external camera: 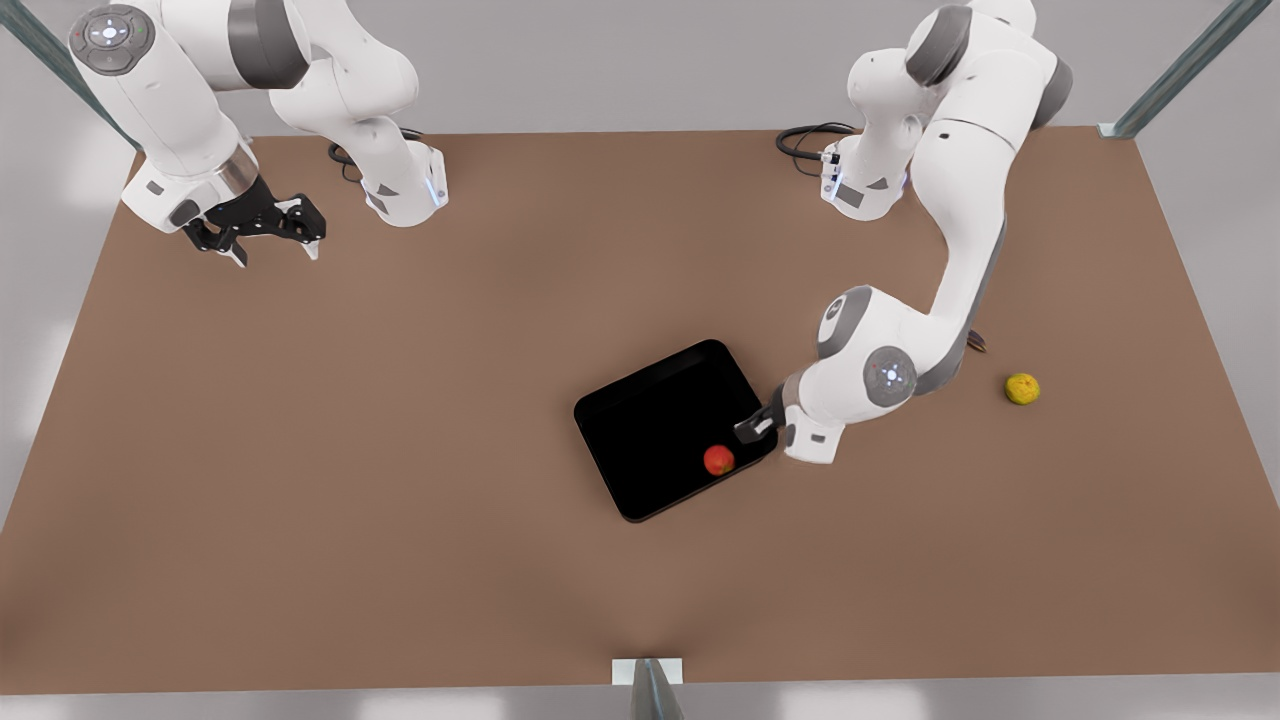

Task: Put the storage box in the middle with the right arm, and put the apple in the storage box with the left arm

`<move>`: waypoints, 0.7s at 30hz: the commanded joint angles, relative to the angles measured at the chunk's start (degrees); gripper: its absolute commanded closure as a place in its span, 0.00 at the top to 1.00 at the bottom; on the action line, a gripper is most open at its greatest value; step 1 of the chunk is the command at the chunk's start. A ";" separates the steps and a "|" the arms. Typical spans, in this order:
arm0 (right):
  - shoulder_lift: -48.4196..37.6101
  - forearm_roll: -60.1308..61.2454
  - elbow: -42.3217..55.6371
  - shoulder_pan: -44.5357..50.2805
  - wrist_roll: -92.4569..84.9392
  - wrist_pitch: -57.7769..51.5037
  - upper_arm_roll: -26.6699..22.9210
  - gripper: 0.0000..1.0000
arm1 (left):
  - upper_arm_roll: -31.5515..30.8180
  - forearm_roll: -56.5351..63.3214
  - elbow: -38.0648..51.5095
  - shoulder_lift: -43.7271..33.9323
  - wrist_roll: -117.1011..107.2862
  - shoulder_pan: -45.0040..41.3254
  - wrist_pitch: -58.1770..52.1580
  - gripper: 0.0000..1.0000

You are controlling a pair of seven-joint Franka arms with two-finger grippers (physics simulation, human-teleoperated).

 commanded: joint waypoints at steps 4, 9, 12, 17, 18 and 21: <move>0.09 0.09 0.11 0.00 0.00 0.07 0.00 1.00 | 8.99 7.31 -4.37 -14.07 25.93 -0.11 -8.50 1.00; -0.09 0.09 -0.07 0.00 0.00 -0.02 -0.09 1.00 | 18.83 5.37 -4.99 -26.64 43.26 -0.28 -23.45 1.00; -0.53 0.09 -0.25 -0.09 0.00 -0.02 -0.18 1.00 | 19.10 5.99 -5.87 -26.82 43.00 -0.28 -23.80 1.00; -0.44 0.09 -0.07 -0.09 0.09 0.07 -0.18 1.00 | 18.40 5.29 7.58 -14.17 42.38 -0.37 -27.93 1.00; -0.44 0.09 -0.07 -0.09 0.09 0.07 -0.18 1.00 | 18.40 5.29 7.32 -14.34 42.38 -0.37 -28.02 1.00; -0.53 0.09 0.02 -0.09 0.09 -0.02 -0.09 1.00 | 18.31 5.37 7.32 -14.43 42.38 -0.37 -28.02 1.00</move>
